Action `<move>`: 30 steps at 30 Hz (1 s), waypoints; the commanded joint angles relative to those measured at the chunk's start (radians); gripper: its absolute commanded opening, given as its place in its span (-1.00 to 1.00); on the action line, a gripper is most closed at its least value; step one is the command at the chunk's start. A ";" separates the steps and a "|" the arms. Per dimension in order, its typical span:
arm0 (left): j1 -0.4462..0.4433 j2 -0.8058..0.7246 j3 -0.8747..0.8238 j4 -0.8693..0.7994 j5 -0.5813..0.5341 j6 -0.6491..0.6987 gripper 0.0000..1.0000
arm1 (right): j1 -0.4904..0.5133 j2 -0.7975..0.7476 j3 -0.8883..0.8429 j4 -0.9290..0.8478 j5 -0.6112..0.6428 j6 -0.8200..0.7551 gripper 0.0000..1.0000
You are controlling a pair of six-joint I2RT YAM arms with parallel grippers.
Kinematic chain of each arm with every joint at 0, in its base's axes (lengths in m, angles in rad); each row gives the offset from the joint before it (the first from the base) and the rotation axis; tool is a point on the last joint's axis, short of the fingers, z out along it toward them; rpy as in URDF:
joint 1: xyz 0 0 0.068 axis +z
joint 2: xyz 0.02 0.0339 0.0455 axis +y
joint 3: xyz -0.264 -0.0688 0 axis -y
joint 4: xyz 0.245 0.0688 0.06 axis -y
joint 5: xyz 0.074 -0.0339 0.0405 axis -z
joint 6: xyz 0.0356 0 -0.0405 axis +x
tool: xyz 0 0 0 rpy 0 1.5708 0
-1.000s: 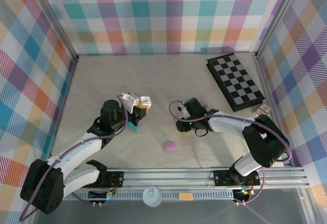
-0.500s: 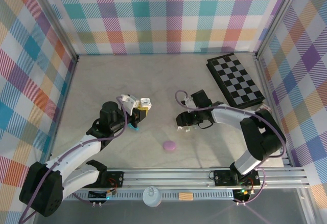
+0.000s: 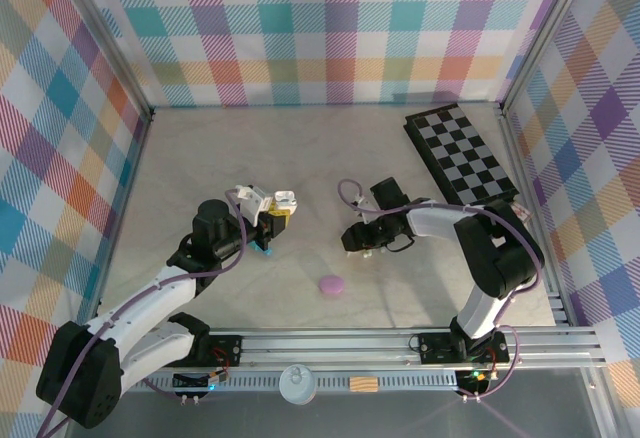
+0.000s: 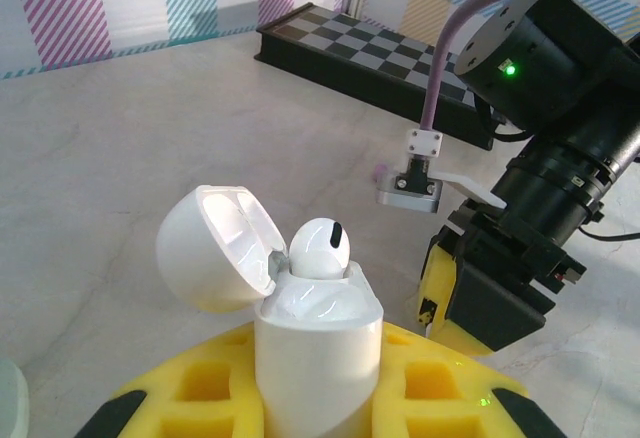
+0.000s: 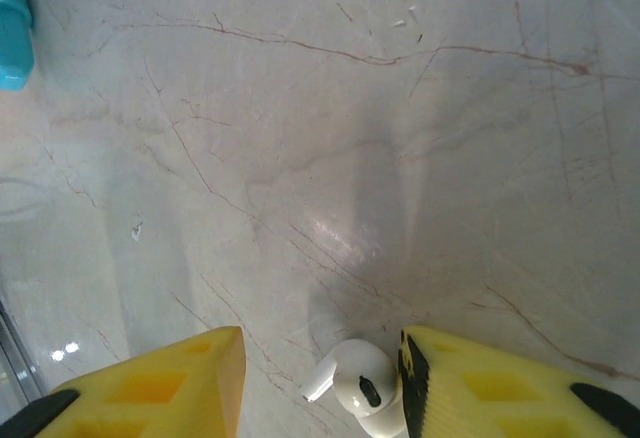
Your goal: Insert the wireless bluetooth earbuds into the charging case
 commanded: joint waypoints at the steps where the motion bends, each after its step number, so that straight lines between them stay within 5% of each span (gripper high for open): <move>1: 0.006 -0.011 -0.006 0.045 0.024 0.008 -1.00 | -0.004 -0.015 -0.026 -0.001 -0.046 -0.021 -0.15; 13: 0.006 -0.009 -0.006 0.042 0.024 0.012 -1.00 | -0.003 -0.077 -0.096 0.035 -0.097 -0.006 -0.24; 30: 0.006 -0.002 -0.003 0.043 0.023 0.019 -1.00 | 0.012 0.036 -0.052 0.057 -0.084 0.004 -0.37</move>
